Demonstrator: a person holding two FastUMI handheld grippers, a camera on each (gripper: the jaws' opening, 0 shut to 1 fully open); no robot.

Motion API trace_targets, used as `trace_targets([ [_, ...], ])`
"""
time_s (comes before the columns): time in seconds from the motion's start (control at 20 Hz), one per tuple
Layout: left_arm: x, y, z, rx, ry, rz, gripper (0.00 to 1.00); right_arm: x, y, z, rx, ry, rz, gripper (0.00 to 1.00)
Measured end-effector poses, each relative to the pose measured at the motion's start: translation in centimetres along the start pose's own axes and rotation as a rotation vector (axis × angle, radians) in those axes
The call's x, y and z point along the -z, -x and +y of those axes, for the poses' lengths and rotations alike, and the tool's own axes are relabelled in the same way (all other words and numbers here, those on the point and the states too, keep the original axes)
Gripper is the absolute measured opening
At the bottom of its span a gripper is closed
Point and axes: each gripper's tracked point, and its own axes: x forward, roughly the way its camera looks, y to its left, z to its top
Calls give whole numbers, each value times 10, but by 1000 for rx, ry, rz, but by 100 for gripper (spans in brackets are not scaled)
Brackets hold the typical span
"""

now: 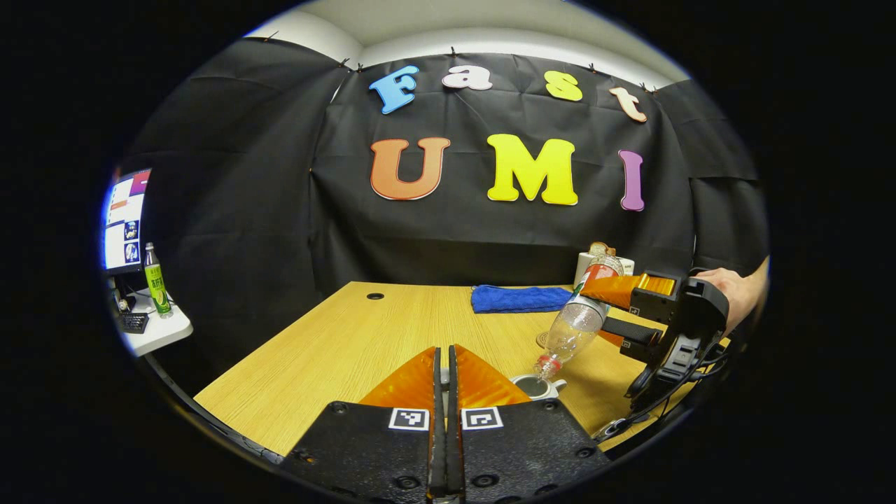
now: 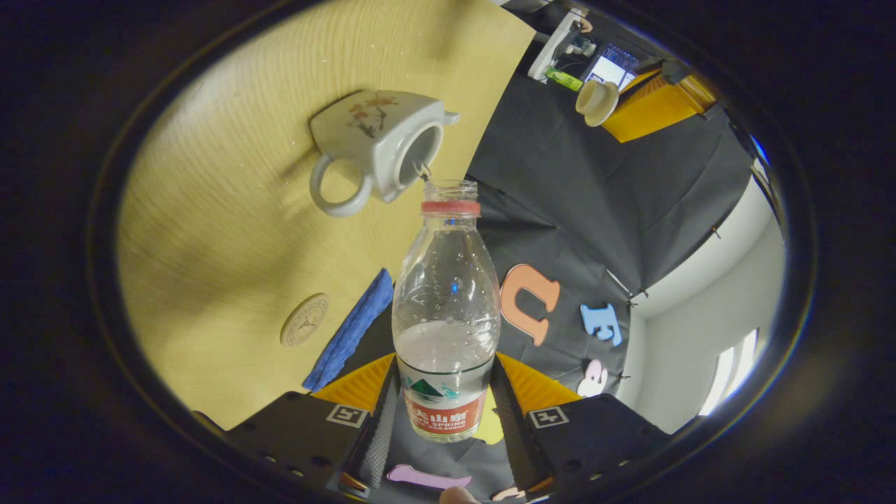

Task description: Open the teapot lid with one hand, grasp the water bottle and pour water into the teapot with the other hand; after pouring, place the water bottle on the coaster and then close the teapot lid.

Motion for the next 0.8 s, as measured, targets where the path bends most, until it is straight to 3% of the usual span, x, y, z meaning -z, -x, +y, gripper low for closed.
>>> trace_targets([
  [0.8,-3,4,4,1,1,-4,3,-4,0,-21,62,85,-21,68],
])
